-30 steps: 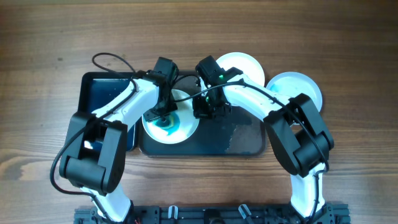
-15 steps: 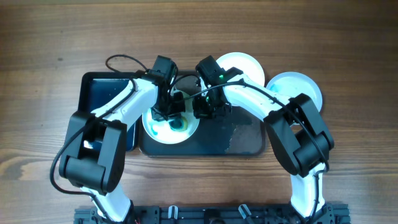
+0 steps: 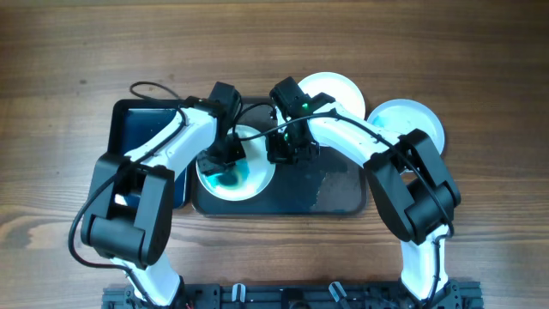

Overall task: Clean dirty plates on tray and stack at the side
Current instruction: 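Scrub the held plate with the sponge in the left gripper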

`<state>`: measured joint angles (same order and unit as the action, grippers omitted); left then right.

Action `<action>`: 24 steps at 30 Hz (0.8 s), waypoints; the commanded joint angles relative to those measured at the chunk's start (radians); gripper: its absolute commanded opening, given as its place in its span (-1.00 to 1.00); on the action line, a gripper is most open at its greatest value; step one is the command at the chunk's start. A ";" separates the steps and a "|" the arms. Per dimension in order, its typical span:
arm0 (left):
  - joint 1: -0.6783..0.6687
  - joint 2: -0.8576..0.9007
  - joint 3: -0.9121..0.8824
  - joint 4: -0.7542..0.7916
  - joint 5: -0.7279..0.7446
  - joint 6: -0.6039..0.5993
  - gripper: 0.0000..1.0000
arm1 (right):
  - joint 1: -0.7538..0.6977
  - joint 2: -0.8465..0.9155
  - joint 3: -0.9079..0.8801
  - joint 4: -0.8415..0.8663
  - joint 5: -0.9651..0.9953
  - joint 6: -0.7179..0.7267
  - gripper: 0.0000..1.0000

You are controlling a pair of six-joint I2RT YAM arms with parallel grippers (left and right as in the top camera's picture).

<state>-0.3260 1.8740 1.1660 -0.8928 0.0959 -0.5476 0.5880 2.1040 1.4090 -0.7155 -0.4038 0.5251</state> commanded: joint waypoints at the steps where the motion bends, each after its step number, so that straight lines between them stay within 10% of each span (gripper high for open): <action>1: -0.003 0.011 -0.005 0.091 0.146 0.192 -0.92 | -0.002 0.033 -0.011 -0.003 0.013 -0.009 -0.91; 11: -0.003 0.011 -0.004 0.039 -0.471 -0.219 -0.92 | -0.002 0.033 -0.011 -0.002 0.014 -0.010 -0.91; 19: 0.017 0.007 0.068 -0.011 0.310 0.108 -0.92 | -0.002 0.033 -0.011 -0.002 -0.006 -0.029 -0.91; 24: 0.110 -0.035 0.308 -0.122 0.291 0.103 -0.92 | -0.002 0.023 -0.010 -0.006 -0.016 -0.040 -0.92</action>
<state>-0.2855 1.8793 1.3170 -0.9710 0.3161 -0.4934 0.5861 2.1040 1.4090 -0.7158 -0.4107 0.5098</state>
